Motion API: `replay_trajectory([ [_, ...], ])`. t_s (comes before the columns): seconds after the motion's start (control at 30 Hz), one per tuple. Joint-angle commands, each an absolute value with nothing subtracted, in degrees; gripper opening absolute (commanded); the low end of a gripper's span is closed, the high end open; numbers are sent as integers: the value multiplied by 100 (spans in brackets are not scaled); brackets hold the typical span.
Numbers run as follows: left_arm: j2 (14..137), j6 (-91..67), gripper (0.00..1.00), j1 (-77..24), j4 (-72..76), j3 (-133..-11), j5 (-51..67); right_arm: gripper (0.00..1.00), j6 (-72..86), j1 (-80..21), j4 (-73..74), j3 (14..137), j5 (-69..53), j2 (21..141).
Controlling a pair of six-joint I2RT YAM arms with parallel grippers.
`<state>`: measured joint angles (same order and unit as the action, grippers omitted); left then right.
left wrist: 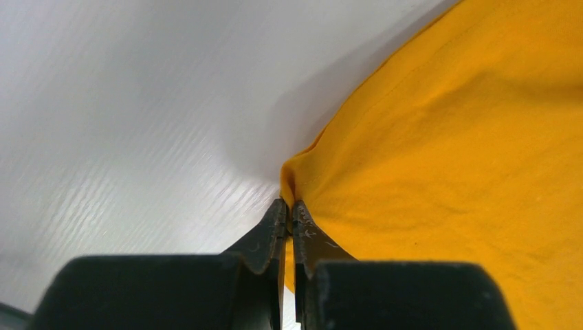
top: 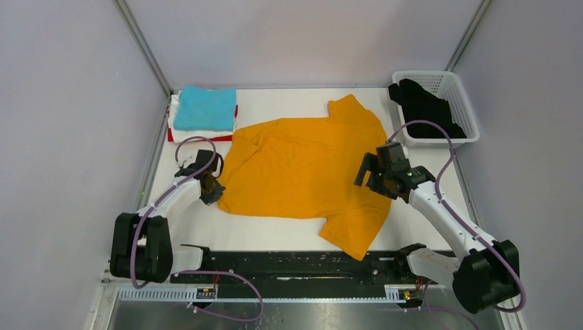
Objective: Fold and stack the t-shirts
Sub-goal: Flatten out the tshirt
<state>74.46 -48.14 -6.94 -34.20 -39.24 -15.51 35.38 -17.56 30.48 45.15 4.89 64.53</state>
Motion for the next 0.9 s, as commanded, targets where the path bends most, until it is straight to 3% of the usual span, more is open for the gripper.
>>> replay_trajectory([
  [0.0, 6946, -4990, 0, -681, -3639, -3579, -1754, 92, 3459, -2707, 4431, 4345, 733, 6049],
  [0.23, 6772, -4988, 2, -683, -3550, -3383, -1683, 85, 3775, -4608, 4885, 3805, 418, 6042],
  [0.3, 6723, -4975, 11, -684, -3531, -3339, -1638, 84, 3804, -5030, 4858, 3727, 289, 6240],
  [0.37, 6676, -4966, 29, -683, -3539, -3305, -1611, 84, 3870, -5336, 4756, 3634, 266, 6447],
  [0.53, 6311, -5065, 55, -685, -4013, -3247, -1848, 83, 3952, -5447, 4504, 3500, 213, 6735],
  [0.7, 5691, -5251, 63, -683, -4358, -2993, -1746, 83, 4007, -5458, 4534, 3458, 351, 6624],
  [0.87, 5512, -5456, 60, -680, -4253, -2659, -1576, 82, 4017, -5458, 4538, 3377, 463, 6549],
])
